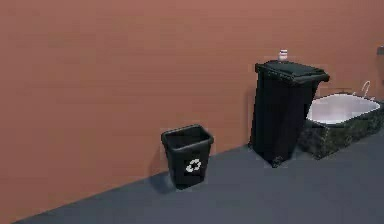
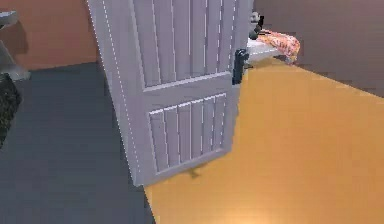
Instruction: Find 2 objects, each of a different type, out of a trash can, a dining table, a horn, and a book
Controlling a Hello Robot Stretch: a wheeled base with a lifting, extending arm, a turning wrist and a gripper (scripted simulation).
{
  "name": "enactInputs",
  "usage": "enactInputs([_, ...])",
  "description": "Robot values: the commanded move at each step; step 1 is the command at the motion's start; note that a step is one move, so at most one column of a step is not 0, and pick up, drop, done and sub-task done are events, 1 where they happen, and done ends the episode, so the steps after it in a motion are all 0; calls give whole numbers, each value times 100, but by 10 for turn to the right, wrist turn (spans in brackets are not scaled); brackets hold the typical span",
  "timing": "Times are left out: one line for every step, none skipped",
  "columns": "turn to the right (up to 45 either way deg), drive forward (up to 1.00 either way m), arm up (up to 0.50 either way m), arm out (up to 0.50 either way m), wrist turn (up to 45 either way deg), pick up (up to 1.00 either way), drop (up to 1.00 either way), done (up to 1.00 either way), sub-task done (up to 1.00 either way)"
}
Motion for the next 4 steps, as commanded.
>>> enactInputs([0,65,0,0,0,0,0,0,0])
enactInputs([0,0,0,0,0,0,0,0,100])
enactInputs([450,0,0,0,0,0,0,0,0])
enactInputs([450,0,0,0,0,0,0,0,0])
